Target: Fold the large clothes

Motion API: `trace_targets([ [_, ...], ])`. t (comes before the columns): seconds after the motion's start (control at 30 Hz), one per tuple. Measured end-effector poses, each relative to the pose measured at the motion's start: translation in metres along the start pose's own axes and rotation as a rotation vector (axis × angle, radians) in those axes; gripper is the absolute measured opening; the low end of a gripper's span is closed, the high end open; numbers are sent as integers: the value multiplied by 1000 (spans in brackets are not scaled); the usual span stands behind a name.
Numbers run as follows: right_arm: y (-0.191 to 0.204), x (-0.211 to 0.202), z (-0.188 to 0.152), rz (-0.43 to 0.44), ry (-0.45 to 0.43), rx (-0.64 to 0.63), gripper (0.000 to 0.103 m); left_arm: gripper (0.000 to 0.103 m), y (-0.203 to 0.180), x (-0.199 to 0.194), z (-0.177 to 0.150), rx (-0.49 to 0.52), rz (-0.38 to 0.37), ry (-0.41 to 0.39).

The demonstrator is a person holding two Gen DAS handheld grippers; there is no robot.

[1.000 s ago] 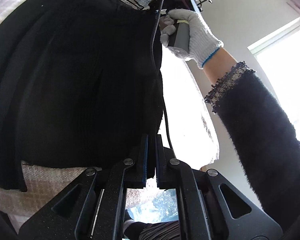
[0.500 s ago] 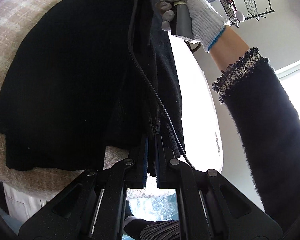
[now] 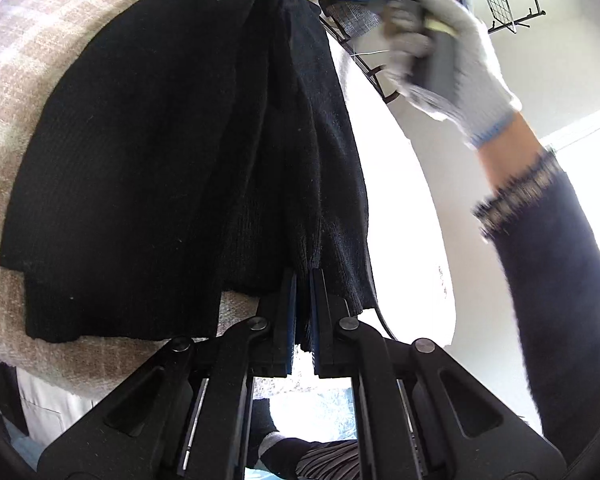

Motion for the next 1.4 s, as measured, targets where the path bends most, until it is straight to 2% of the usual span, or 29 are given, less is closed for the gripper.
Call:
trace_targets([
  [0.13, -28, -84, -41, 56, -70, 131, 36, 4, -7, 0, -2, 26, 28, -12],
  [0.23, -41, -130, -88, 32, -67, 167, 40, 4, -9, -3, -3, 41, 42, -21],
  [0.3, -44, -148, -128, 40, -23, 193, 40, 4, -10, -5, -7, 51, 49, -12],
  [0.4, -39, -165, -186, 60, 19, 222, 40, 4, -12, -7, -15, 82, 82, -18],
  [0.53, -26, -153, -249, 89, 92, 270, 40, 4, -8, -13, -18, 122, 127, -31],
  [0.6, -18, -148, -269, 115, 105, 283, 40, 4, -5, -13, -18, 117, 123, -28],
  [0.7, -13, -150, -288, 121, 87, 312, 40, 4, -6, -12, -14, 95, 117, -28],
  [0.77, -15, -152, -299, 132, 87, 331, 40, 21, -9, -5, -11, 95, 123, -46],
  [0.8, -16, -150, -304, 142, 91, 341, 40, 41, -10, -1, -10, 91, 122, -42],
  [0.83, -17, -149, -307, 141, 95, 347, 40, 43, -12, 4, -9, 85, 106, -35],
  [0.97, -24, -146, -313, 128, 81, 357, 40, 43, -19, 16, -6, 117, 123, -27],
  [1.0, -26, -146, -313, 135, 77, 366, 40, 36, -22, 20, -4, 130, 132, -28],
  [1.03, -27, -146, -313, 141, 74, 374, 40, 16, -21, 18, -4, 137, 141, -24],
  [1.07, -28, -146, -312, 150, 70, 378, 40, 8, -27, 28, 3, 140, 147, -9],
  [1.17, -27, -146, -307, 164, 56, 373, 41, 6, -25, 26, 7, 123, 130, 5],
  [1.23, -27, -145, -306, 209, 46, 405, 46, 6, -22, 12, 9, 115, 114, -15],
  [1.33, -26, -130, -310, 317, 63, 480, 48, 6, -21, 11, 9, 161, 159, -23],
  [1.4, -24, -118, -313, 333, 79, 501, 48, 6, -19, 13, 8, 156, 161, -23],
])
Point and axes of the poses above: each gripper's, at about its wrist camera, not at the fingertips, and x roughly the way its jaws point, y to its left, z to its top, the point moved 6 cm from there along x, roughly the way its jaws point, and after that the axes turned 5 degrees about z, right-handed, at the moved point
